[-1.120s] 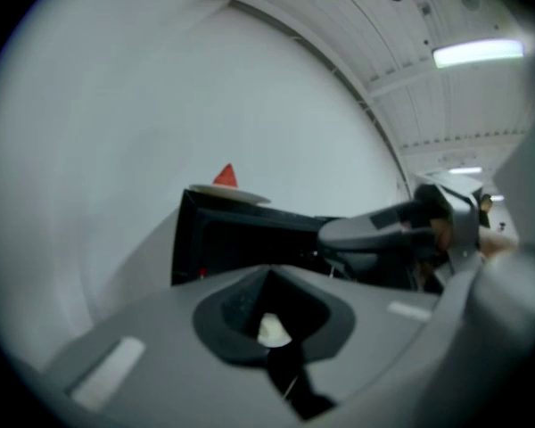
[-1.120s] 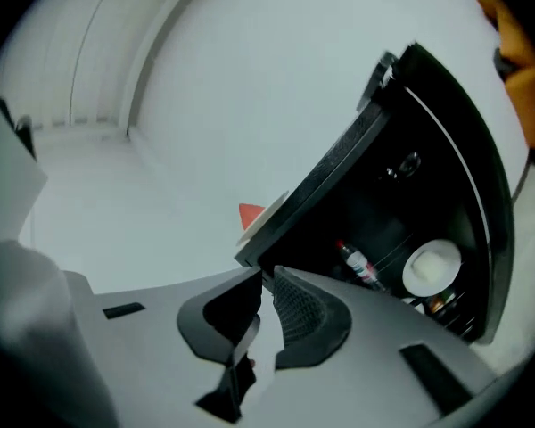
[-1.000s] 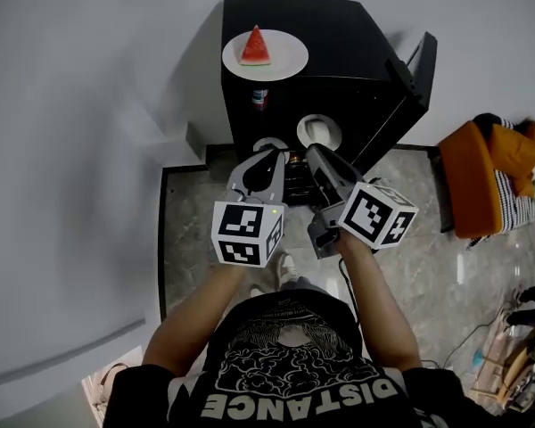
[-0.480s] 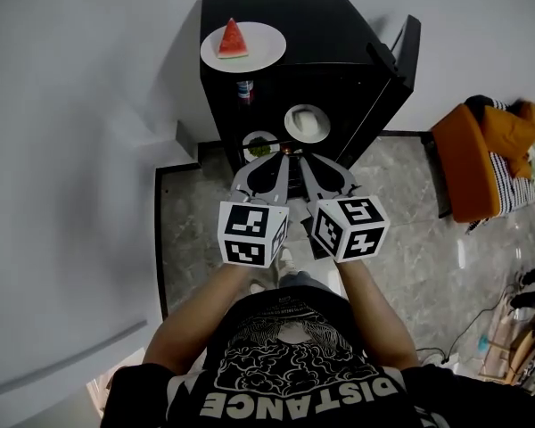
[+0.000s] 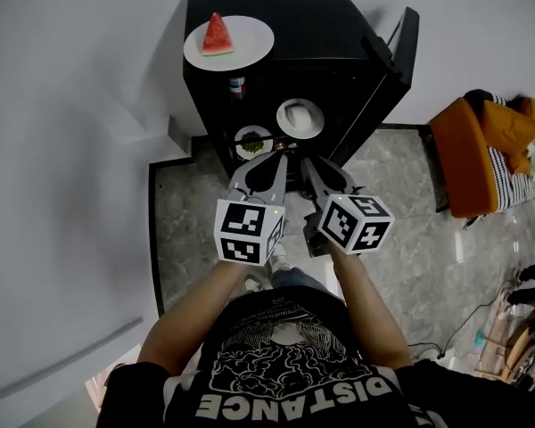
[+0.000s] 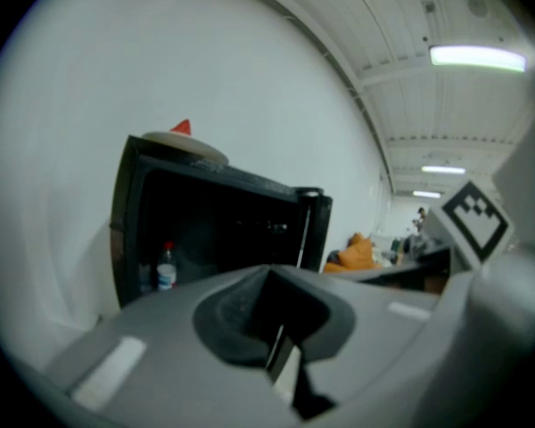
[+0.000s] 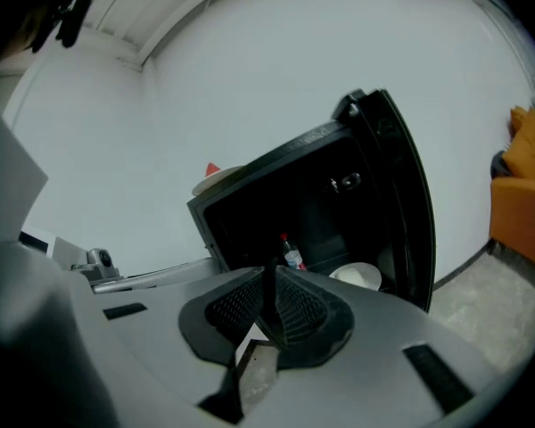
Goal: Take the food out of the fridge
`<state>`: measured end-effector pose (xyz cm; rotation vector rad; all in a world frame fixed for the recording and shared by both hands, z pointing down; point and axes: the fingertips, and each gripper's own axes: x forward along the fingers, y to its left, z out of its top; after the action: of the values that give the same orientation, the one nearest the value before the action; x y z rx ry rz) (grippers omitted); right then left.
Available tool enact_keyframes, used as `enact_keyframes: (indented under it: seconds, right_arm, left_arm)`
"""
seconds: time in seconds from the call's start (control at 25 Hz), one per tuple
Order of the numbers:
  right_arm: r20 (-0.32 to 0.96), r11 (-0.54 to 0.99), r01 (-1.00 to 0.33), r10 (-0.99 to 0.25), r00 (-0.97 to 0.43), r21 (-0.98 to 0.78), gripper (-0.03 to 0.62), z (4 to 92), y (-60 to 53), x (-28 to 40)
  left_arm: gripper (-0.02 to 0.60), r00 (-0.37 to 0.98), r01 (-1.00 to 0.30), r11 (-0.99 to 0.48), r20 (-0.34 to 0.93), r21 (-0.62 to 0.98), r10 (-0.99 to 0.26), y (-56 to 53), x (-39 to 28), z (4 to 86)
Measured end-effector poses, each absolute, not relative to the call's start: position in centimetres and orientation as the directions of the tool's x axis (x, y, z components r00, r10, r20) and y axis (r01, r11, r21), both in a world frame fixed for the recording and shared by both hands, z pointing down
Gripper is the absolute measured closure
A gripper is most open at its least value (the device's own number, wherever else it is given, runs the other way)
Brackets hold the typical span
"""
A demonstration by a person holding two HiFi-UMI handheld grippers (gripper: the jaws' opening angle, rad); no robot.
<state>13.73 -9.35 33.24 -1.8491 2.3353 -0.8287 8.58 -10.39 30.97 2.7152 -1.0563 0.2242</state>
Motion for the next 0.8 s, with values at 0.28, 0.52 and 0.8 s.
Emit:
enact_keyframes:
  seconds: [0.28, 0.52, 0.8]
  right_arm:
    - [0.285, -0.005, -0.729, -0.922, -0.261, -0.684, 0.576, 40.4, -11.5, 18.6]
    - [0.285, -0.066, -0.609, -0.919, -0.271, -0.790, 0.574, 45.1, -14.9, 21.1]
    - [0.283, -0.116, -0.496, -0.918, -0.277, -0.861, 0.507, 50.7, -18.7, 22.9]
  left_arm:
    - [0.578, 0.759, -0.651, -0.724, 0.216, 0.227, -0.614, -12.0, 10.8, 33.6]
    - [0.578, 0.742, -0.670, -0.687, 0.236, 0.280, -0.628, -14.7, 12.9, 35.9]
    - [0.578, 0.738, -0.674, -0.686, 0.279, 0.273, -0.614, -17.0, 13.9, 38.3]
